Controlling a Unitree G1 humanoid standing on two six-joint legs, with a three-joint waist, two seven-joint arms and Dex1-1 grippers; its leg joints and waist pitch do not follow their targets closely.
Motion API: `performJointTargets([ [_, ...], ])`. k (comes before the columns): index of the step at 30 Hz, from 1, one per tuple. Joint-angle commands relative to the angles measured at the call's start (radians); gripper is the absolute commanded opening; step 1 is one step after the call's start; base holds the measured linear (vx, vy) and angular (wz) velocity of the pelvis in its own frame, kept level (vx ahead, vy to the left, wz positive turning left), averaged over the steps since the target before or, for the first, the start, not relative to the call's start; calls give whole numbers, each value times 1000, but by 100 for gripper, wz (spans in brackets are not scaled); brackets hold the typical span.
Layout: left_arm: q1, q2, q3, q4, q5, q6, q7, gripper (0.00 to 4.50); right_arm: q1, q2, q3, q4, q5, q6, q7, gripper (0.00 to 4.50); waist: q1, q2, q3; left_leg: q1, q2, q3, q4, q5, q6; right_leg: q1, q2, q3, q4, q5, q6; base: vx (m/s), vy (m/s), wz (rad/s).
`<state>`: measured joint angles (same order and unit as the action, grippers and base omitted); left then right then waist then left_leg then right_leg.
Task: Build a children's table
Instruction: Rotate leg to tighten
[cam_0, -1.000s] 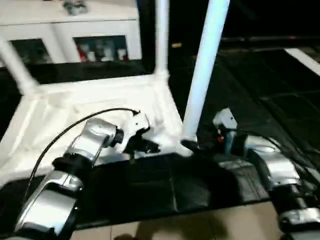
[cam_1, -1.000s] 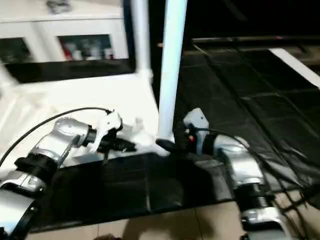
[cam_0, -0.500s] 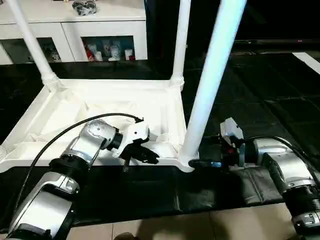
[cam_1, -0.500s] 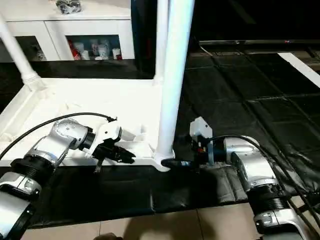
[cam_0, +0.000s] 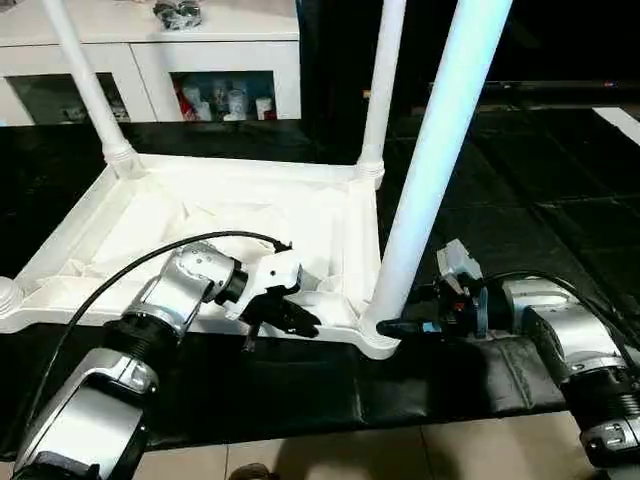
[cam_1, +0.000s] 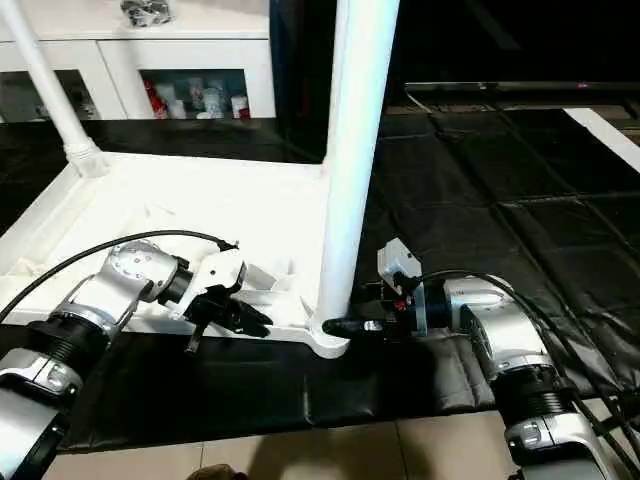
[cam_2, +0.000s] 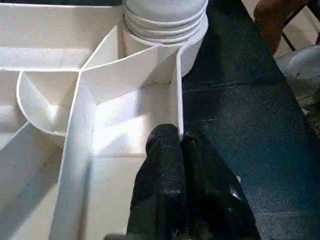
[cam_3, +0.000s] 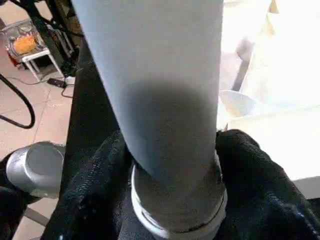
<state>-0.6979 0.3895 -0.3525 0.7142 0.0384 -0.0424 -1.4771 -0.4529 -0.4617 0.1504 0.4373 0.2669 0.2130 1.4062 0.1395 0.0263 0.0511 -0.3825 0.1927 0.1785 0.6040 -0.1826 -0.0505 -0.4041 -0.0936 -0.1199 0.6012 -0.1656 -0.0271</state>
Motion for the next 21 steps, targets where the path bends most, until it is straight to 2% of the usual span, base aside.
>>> performJointTargets([
  [1,3,-2,-27,-38,1,-13,-38,0,-20,-1,7,-2,10,9,16,241,-7,-12,-78,20,51,-10,-64,-132,76,55,-72,60,-62,-216,-201,0,0,0],
  [4,4,-2,-28,-40,-1,-11,-36,0,-18,-1,11,-6,12,11,17,210,-8,-13,-77,20,50,-10,-65,-141,72,54,-72,60,-64,-224,-199,0,0,0],
  [9,6,-10,-22,-37,-1,2,-19,0,1,6,4,-33,26,30,13,204,-8,-13,-78,20,50,-11,-65,-141,68,55,-72,60,-64,-228,-194,0,0,0],
  [14,0,-42,13,-37,-24,76,48,0,52,20,-4,-94,46,50,-24,202,-5,-14,-78,21,51,-10,-65,-135,70,55,-73,61,-64,-220,-195,0,0,0],
  [15,-3,-54,27,-36,-33,103,73,0,67,31,-7,-113,46,56,-52,202,-4,-11,-76,21,52,-11,-66,-143,67,54,-73,61,-66,-231,-193,0,0,0],
  [18,-7,-73,44,-33,-40,138,116,0,86,55,-10,-135,34,60,-116,202,-6,-13,-74,24,50,-11,-68,-166,53,53,-74,61,-74,-275,-183,0,0,0],
  [20,-24,-118,82,-28,-50,239,224,0,86,129,-24,-117,-25,81,-311,201,-14,-14,-69,19,49,-12,-72,-179,39,53,-73,61,-76,-312,-167,0,0,0],
  [21,-30,-131,93,-26,-53,272,256,0,81,148,-27,-109,-40,86,-358,201,-15,-12,-69,24,48,-15,-73,-190,28,50,-75,59,-79,-334,-164,0,0,0],
])
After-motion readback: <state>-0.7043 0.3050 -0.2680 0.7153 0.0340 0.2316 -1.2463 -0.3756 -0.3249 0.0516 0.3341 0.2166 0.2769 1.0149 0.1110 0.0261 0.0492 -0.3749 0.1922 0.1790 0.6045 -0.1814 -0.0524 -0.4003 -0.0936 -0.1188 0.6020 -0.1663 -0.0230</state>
